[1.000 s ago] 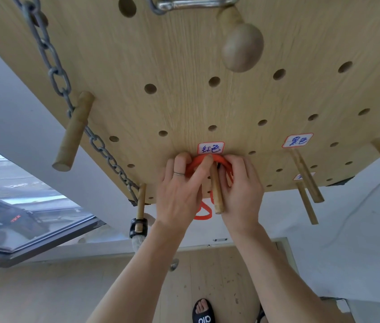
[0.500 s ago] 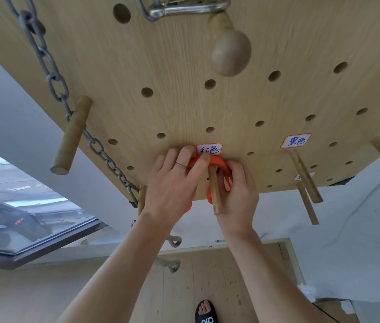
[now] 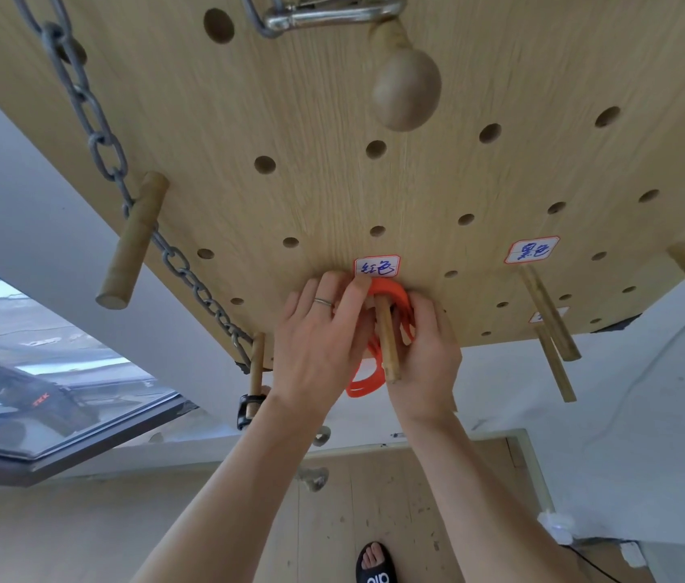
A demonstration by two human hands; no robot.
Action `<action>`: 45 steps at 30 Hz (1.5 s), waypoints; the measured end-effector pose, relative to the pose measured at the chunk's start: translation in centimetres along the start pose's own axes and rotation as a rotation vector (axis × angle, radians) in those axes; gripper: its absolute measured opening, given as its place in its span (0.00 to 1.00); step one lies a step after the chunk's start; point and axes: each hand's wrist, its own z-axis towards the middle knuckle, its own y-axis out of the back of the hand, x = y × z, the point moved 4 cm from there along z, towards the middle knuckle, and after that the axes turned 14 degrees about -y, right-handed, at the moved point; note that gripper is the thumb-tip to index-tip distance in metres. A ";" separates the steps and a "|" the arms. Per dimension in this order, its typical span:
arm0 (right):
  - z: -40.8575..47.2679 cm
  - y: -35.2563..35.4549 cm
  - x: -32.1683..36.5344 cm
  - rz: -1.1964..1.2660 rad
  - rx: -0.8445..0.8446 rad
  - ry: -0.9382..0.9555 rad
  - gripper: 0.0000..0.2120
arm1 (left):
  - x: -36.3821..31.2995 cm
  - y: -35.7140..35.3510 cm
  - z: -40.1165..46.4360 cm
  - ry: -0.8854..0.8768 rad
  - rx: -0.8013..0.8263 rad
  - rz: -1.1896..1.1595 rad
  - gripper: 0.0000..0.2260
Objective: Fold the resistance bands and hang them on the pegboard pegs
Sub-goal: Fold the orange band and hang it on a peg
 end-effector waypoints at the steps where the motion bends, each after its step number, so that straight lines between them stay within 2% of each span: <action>1: 0.1 0.0 0.0 -0.003 -0.003 0.008 0.11 | -0.1 -0.2 -0.1 0.030 0.000 0.012 0.18; 4: 0.2 0.1 0.0 -0.012 -0.019 0.031 0.10 | -0.3 -0.7 0.1 0.100 -0.010 0.036 0.17; 7: 0.3 0.4 0.2 -0.016 -0.037 0.060 0.13 | -0.3 -0.3 0.7 0.084 -0.042 0.010 0.13; 9: 0.4 0.6 0.5 -0.007 -0.057 0.046 0.15 | 0.0 0.6 1.3 0.043 -0.070 0.003 0.13; 13: 0.6 0.7 0.4 0.002 -0.091 -0.006 0.13 | 0.5 2.0 2.6 -0.114 -0.043 0.088 0.05; 15: 0.5 0.8 0.1 0.003 -0.089 -0.047 0.12 | 0.5 2.0 2.7 -0.146 -0.011 0.139 0.07; 22: 0.2 0.6 0.7 -0.044 -0.052 -0.020 0.14 | 0.2 0.7 1.6 -0.073 0.027 0.148 0.05; 25: 0.2 1.0 0.6 -0.076 -0.025 -0.031 0.13 | 0.3 0.7 1.4 -0.074 0.028 0.130 0.09; 30: -0.1 2.0 0.4 -0.074 0.060 -0.056 0.19 | 0.4 0.6 1.3 -0.065 0.034 0.051 0.15; 36: 0.2 3.8 1.5 -0.021 0.029 0.022 0.17 | 0.7 1.2 1.1 -0.071 0.059 -0.054 0.10; 40: 0.9 4.3 2.4 -0.008 0.046 0.124 0.11 | 1.1 1.4 1.4 -0.070 0.034 -0.074 0.08; 45: 1.9 4.0 2.2 0.029 0.048 0.153 0.07 | 1.0 1.3 1.5 0.021 -0.037 -0.157 0.04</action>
